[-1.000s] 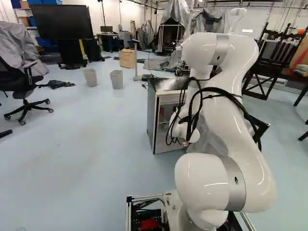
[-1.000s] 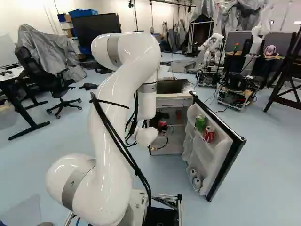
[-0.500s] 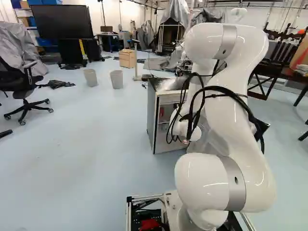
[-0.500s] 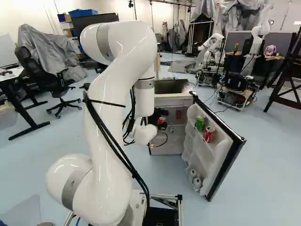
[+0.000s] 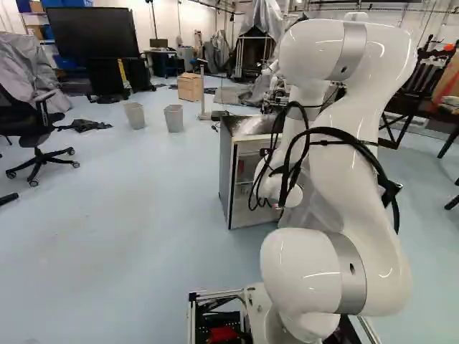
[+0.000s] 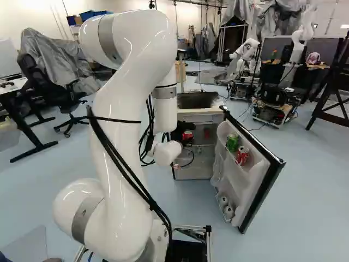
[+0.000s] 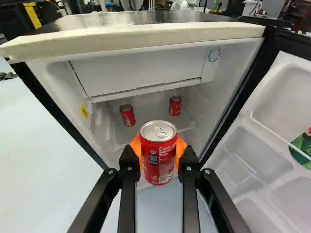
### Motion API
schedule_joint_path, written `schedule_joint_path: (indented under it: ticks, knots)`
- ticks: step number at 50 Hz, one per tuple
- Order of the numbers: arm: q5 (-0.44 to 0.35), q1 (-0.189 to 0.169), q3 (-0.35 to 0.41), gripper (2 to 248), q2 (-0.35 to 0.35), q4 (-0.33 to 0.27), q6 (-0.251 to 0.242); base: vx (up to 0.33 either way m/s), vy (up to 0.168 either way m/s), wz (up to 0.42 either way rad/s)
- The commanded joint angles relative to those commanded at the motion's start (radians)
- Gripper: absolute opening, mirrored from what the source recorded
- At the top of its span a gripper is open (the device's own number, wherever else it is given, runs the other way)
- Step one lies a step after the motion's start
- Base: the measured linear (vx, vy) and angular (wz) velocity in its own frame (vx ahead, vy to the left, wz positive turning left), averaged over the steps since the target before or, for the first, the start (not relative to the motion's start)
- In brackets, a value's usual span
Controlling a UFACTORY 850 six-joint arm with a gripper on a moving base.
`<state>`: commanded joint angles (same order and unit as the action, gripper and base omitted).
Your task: Grab a drink from the fridge
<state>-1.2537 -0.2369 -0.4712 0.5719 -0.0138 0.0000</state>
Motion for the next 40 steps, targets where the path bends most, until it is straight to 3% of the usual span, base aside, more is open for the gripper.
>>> schedule_joint_path:
  ticks: [40]
  knots:
    - [0.0,0.0,0.049,89,-0.135,0.0,0.0,0.0,0.0,0.0]
